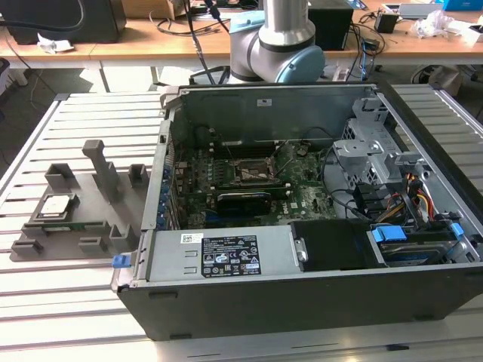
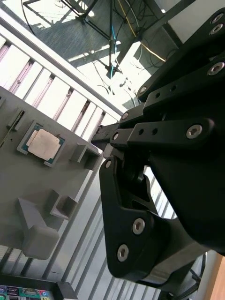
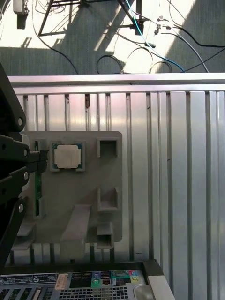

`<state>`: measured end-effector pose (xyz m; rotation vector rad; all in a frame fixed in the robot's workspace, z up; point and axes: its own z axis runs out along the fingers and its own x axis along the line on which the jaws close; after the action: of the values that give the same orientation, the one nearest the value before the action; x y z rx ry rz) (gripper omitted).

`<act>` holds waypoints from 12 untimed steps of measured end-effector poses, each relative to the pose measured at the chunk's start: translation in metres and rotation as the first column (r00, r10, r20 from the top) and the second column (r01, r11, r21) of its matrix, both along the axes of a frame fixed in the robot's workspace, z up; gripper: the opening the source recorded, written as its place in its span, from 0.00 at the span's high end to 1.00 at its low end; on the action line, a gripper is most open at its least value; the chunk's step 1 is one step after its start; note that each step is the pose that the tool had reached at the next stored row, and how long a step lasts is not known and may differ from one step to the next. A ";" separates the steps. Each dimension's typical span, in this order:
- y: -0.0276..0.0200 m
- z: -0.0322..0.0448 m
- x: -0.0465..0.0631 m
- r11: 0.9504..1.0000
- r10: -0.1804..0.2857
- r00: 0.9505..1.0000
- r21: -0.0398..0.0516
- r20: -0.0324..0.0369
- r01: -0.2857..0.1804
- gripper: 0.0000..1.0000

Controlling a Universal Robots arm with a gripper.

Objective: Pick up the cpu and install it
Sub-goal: 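Reach for the cpu, then pick up the cpu and move it towards the insertion slot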

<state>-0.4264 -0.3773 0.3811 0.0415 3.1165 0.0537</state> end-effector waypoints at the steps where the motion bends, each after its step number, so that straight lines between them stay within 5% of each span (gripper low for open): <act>1: 0.0000 0.0000 0.000 1.000 0.000 1.000 0.000 0.000 0.000 0.89; 12: 0.0000 0.0000 0.000 1.000 0.000 1.000 0.000 0.000 0.000 0.89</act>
<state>-0.4263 -0.3773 0.3810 0.0411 3.1164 0.0536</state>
